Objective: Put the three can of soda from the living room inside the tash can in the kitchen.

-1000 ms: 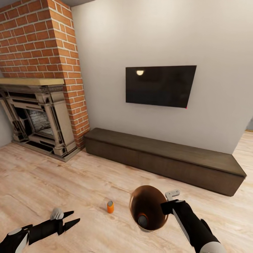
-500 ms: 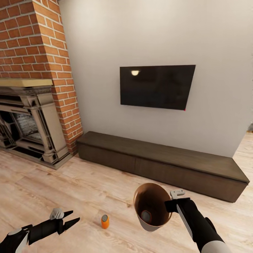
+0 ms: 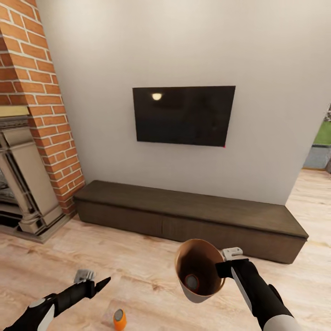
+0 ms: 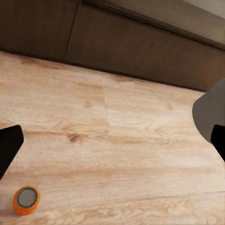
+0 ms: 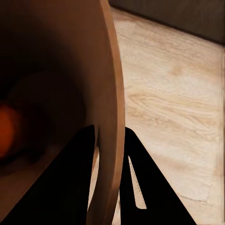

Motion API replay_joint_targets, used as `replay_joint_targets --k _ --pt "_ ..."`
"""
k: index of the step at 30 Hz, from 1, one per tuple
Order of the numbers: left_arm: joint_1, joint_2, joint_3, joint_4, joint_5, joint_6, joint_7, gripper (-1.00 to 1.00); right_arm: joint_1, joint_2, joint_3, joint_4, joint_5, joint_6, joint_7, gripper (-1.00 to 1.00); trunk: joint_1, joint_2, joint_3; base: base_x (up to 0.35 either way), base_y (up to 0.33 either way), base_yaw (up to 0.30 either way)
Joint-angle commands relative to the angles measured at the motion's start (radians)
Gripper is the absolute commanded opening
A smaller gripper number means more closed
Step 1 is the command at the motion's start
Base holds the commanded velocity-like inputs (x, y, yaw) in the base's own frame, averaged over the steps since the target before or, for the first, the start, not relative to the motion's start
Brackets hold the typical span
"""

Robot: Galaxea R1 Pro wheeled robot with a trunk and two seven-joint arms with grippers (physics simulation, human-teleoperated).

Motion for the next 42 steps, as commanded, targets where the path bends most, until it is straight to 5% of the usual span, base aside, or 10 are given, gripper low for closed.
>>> replay_joint_targets --k 1,8,18,23,42 --pt "0.0 -0.013 0.0 0.0 0.0 0.0 0.062 1.0 0.0 0.0 0.0 -0.001 -0.01 0.0 0.005 -1.0 0.0 0.0 0.001 0.346 0.0 -0.248" --pt "0.0 -0.083 -0.001 0.001 -0.004 -0.004 0.355 1.0 0.0 0.0 0.0 -0.001 -0.01 0.0 0.005 -1.0 0.0 0.0 0.004 0.291 0.0 -0.231" --pt "0.0 -0.093 0.001 0.052 -0.001 -0.015 0.455 1.0 0.0 0.001 0.0 0.0 -0.01 0.0 0.003 -1.0 0.0 0.0 0.005 0.037 0.0 -0.042" --pt "0.0 -0.092 0.0 0.075 0.0 -0.048 0.603 1.0 0.0 0.002 0.001 0.001 -0.01 0.0 0.003 -1.0 0.0 0.0 0.005 0.077 0.0 -0.001" --pt "0.0 -0.083 -0.001 0.075 -0.001 -0.05 0.616 1.0 0.0 0.002 0.002 0.001 -0.01 -0.001 0.003 -1.0 0.0 0.0 0.005 0.121 0.0 0.0"
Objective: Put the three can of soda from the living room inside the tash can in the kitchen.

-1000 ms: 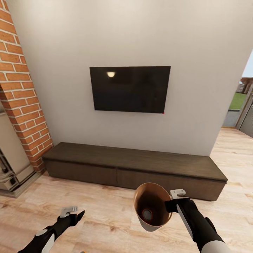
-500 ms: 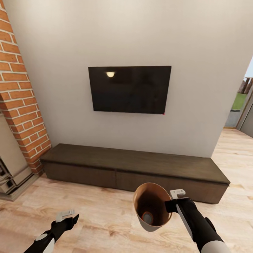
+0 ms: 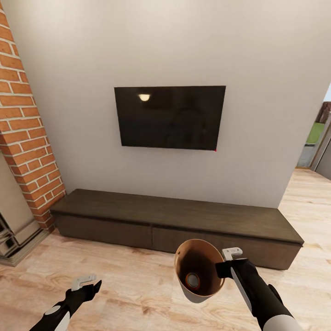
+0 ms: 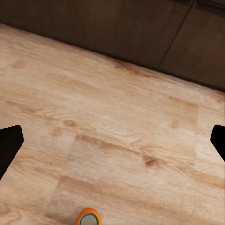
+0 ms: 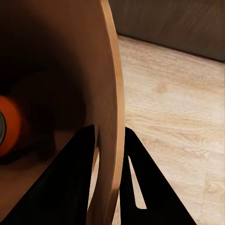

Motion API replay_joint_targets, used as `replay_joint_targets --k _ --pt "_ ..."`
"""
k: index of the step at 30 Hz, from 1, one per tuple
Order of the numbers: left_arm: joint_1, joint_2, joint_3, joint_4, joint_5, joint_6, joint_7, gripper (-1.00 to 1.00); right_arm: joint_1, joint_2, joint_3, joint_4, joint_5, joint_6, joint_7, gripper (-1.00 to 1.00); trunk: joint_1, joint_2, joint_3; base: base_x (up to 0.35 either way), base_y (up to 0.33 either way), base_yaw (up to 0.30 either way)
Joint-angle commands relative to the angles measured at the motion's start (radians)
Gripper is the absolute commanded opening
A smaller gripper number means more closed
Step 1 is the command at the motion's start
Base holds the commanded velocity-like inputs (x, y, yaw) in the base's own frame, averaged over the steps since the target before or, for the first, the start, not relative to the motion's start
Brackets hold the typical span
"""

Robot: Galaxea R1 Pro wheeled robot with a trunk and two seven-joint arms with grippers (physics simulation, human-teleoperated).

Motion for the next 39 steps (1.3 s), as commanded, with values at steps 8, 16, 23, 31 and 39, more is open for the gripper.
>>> replay_joint_targets --k 8,16,23,31,39 --pt "0.0 0.004 0.001 0.001 0.0 -0.041 0.0 1.0 0.0 0.0 0.001 -0.001 -0.01 0.0 0.005 -1.0 0.0 0.0 0.0 0.002 0.0 0.0" --pt "0.0 0.004 0.001 0.002 0.0 -0.048 0.001 1.0 0.0 0.0 0.001 -0.001 -0.01 0.0 0.005 -1.0 0.0 0.0 0.0 0.0 0.0 0.0" --pt "0.0 0.004 0.001 0.002 0.0 -0.048 0.001 1.0 0.0 0.0 0.001 -0.001 -0.01 0.0 0.005 -1.0 0.0 0.0 0.0 0.0 0.0 0.0" --pt "0.0 0.004 0.001 0.002 0.0 -0.048 0.001 1.0 0.0 0.0 0.001 -0.001 -0.01 0.0 0.005 -1.0 0.0 0.0 0.0 0.0 0.0 0.0" --pt "0.0 0.004 0.001 0.002 0.0 -0.048 0.001 1.0 0.0 0.0 0.001 -0.001 -0.01 0.0 0.005 -1.0 0.0 0.0 -0.002 0.0 0.0 0.0"
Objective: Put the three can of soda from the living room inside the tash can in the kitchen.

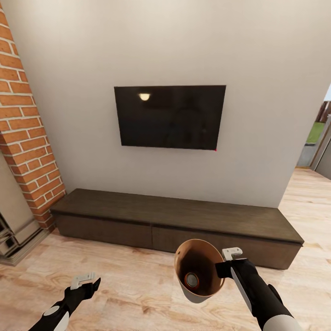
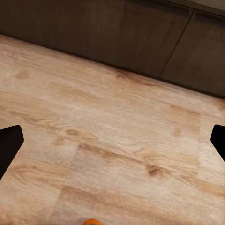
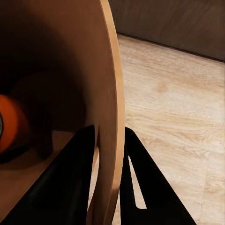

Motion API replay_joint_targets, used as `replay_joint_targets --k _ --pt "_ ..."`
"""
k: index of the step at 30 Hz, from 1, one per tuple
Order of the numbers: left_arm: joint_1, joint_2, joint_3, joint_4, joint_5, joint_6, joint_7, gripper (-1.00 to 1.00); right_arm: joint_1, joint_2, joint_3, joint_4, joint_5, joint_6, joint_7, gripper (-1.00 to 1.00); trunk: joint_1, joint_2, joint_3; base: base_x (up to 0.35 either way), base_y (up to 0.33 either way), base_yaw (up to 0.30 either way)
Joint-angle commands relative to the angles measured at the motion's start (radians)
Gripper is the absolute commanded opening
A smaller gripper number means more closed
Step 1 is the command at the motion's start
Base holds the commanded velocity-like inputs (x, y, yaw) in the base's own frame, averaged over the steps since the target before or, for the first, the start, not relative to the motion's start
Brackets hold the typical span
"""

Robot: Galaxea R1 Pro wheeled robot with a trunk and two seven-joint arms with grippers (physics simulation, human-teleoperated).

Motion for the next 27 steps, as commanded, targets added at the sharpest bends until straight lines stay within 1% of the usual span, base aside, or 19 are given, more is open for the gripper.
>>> replay_joint_targets --k 1,27 --pt "0.0 0.0 0.0 0.0 0.0 0.0 0.0 1.0 0.0 0.0 0.0 -0.001 -0.009 0.0 0.004 -1.0 0.0 0.0 -0.001 0.0 0.0 0.0" --pt "0.0 0.0 0.0 0.0 0.0 -0.001 0.0 1.0 0.0 0.002 0.0 0.0 -0.009 0.0 0.004 -1.0 0.0 0.0 -0.042 0.0 0.0 0.0"
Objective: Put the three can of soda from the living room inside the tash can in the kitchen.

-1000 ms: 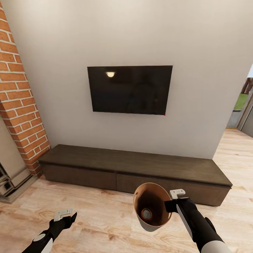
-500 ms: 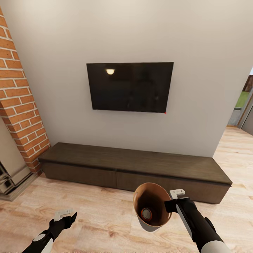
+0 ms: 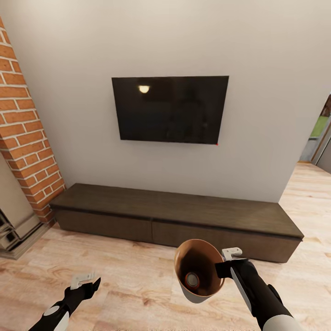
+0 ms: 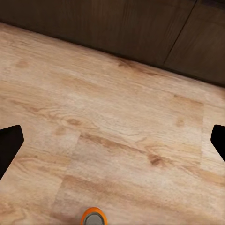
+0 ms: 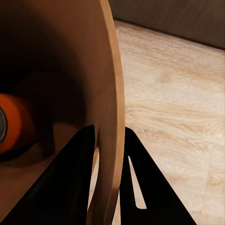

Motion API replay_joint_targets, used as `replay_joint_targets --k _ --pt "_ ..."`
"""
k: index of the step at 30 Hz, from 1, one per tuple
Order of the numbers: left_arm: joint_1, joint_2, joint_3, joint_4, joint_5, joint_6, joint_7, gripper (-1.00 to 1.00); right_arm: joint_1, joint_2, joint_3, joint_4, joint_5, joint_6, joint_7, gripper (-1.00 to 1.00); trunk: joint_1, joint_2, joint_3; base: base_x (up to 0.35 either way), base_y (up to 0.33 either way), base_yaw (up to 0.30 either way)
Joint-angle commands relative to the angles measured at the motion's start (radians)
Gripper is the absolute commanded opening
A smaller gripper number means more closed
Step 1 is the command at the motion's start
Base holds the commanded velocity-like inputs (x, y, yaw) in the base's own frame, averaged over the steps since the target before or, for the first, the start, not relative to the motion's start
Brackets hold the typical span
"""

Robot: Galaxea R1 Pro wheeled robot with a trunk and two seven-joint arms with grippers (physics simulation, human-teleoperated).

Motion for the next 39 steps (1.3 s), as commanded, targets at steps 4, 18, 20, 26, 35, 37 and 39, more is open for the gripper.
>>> replay_joint_targets --k 4,18,20,26,35,37,39 --pt "0.0 0.0 0.0 0.0 0.0 0.0 0.0 1.0 0.0 0.0 0.0 0.0 -0.01 0.0 0.005 -1.0 0.0 0.0 -0.006 0.0 0.0 0.0" --pt "0.0 0.0 0.0 0.0 0.0 -0.001 0.0 1.0 0.0 0.002 0.001 0.0 -0.01 0.0 0.005 -1.0 0.046 -0.084 -0.067 0.0 0.0 0.0" --pt "0.0 0.0 0.0 0.0 0.0 -0.001 0.0 1.0 0.0 0.002 0.001 0.0 -0.01 0.0 0.005 -1.0 0.054 -0.098 -0.076 0.0 0.0 0.0" --pt "0.0 0.0 0.0 0.0 0.0 -0.001 0.0 1.0 0.0 0.002 0.001 0.0 -0.01 0.0 0.005 -1.0 0.077 -0.14 -0.105 0.0 0.0 0.0" --pt "0.0 0.0 0.0 0.0 0.0 -0.001 0.0 1.0 0.0 0.001 0.001 -0.001 -0.01 0.0 0.005 -1.0 0.092 -0.168 -0.132 0.0 0.0 0.0" --pt "0.0 0.0 0.0 0.0 0.0 -0.001 0.0 1.0 0.0 0.001 0.001 -0.002 -0.011 0.001 0.005 -1.0 0.092 -0.168 -0.135 0.0 0.0 0.0" --pt "0.0 0.0 0.0 0.0 0.0 -0.001 0.0 1.0 0.0 0.0 0.001 -0.003 -0.011 0.002 0.006 -1.0 0.092 -0.168 -0.138 0.0 0.0 0.0"
